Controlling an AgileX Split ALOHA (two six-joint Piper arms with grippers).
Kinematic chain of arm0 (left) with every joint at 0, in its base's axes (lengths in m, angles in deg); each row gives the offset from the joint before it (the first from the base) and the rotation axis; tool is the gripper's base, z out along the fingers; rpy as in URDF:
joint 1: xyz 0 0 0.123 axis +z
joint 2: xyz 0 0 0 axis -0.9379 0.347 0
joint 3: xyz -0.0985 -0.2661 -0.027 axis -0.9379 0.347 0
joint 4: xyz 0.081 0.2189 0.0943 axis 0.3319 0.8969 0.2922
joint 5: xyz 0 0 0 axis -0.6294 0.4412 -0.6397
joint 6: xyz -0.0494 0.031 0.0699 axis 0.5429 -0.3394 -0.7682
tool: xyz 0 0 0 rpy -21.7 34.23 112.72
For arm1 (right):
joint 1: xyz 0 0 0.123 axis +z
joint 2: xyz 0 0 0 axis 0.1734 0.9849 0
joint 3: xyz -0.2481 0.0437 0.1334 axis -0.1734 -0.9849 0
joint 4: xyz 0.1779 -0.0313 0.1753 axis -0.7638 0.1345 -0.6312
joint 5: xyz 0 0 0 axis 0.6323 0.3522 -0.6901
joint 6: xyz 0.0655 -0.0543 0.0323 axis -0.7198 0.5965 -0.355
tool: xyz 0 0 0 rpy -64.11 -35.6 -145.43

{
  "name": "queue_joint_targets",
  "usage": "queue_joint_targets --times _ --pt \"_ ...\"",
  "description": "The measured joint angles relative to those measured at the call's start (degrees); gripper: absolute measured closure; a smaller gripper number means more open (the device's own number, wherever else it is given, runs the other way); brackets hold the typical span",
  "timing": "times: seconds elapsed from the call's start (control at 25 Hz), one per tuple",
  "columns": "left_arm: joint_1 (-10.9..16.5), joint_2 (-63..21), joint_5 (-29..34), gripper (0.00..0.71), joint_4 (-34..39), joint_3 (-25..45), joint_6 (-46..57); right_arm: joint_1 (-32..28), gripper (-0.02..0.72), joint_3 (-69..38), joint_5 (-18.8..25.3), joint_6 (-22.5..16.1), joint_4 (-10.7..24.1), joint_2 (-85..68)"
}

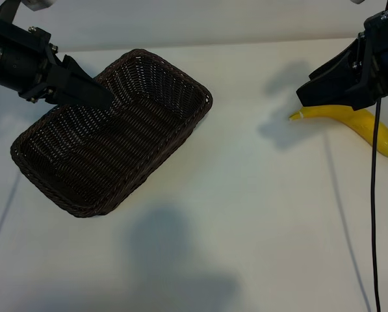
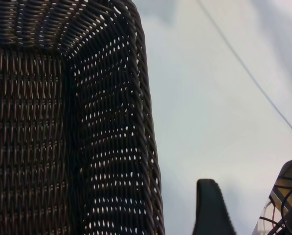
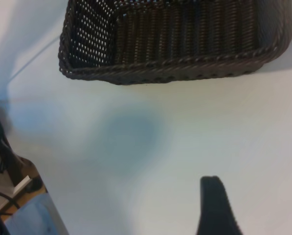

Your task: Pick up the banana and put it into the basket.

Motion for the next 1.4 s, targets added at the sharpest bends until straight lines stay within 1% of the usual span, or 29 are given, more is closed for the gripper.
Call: queue_joint_targets --times 0.72,0.88,0.96,1.08,1.16,1.28,1.4 --pt "0.0 0.0 0.0 0.243 -0.1 0.0 0.3 0.0 0.280 0.0 -0.4 -0.1 -0.1 0.0" --pt "0.4 -1.0 0.0 0.243 0.9 0.0 10.6 0.0 0.280 0.0 -0.4 -0.1 -0.1 0.0" --pt "1.8 -3.0 0.0 0.243 3.4 0.0 16.1 0.0 0.280 0.0 -0.4 -0.1 -0.1 0.0" --pt "4.4 -8.4 0.0 0.243 8.9 0.0 24.0 0.0 0.280 0.0 -0.4 -0.1 -0.1 0.0" --pt "5.5 -12.3 0.0 0.243 13.4 0.0 29.1 0.0 0.280 0.0 -0.4 -0.1 -0.1 0.0" --pt "5.8 -18.2 -1.4 0.243 20.0 2.2 36.6 0.0 0.281 0.0 -0.4 -0.1 -0.1 0.0" --pt "5.8 -21.8 -5.5 0.243 26.8 8.8 43.8 0.0 0.281 0.0 -0.4 -0.1 -0.1 0.0"
